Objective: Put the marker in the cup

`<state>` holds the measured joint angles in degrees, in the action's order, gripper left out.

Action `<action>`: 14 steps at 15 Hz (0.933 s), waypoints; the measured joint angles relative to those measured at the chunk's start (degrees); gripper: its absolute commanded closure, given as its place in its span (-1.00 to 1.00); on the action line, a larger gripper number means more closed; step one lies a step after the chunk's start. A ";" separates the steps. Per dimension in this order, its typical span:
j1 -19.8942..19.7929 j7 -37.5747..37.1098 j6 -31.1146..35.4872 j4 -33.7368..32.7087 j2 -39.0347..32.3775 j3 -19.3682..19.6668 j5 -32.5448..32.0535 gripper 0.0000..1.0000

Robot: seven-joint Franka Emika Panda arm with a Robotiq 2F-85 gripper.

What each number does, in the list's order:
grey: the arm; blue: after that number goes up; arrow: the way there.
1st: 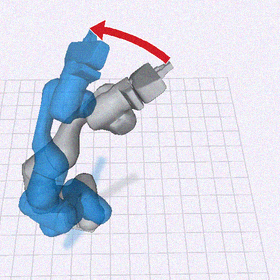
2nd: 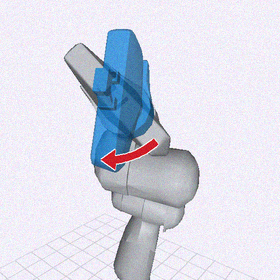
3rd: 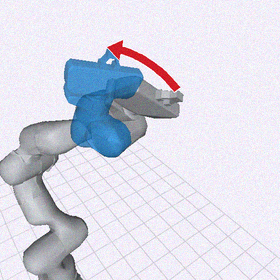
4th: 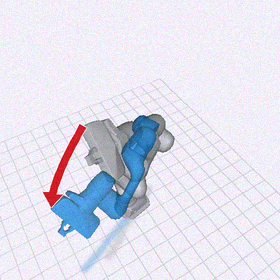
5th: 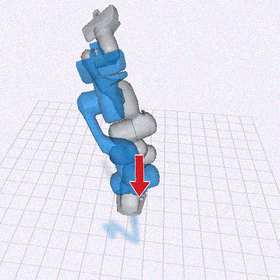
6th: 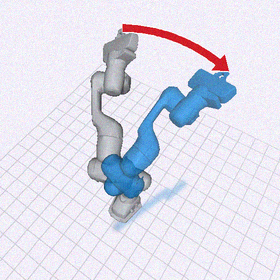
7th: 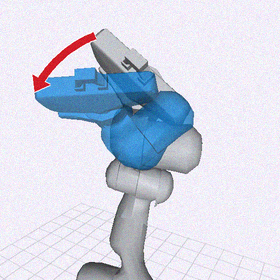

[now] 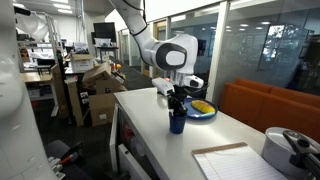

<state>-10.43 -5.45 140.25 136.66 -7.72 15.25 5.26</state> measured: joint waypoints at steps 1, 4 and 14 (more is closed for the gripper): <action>0.00 0.00 0.00 0.00 0.04 0.00 -0.20 -0.41; 0.00 -0.03 0.00 0.00 0.36 0.00 -1.16 -0.85; 0.00 -0.35 -0.35 0.00 6.26 0.02 -5.61 -1.00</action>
<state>-10.43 -5.81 139.90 136.66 -1.46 15.27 -0.36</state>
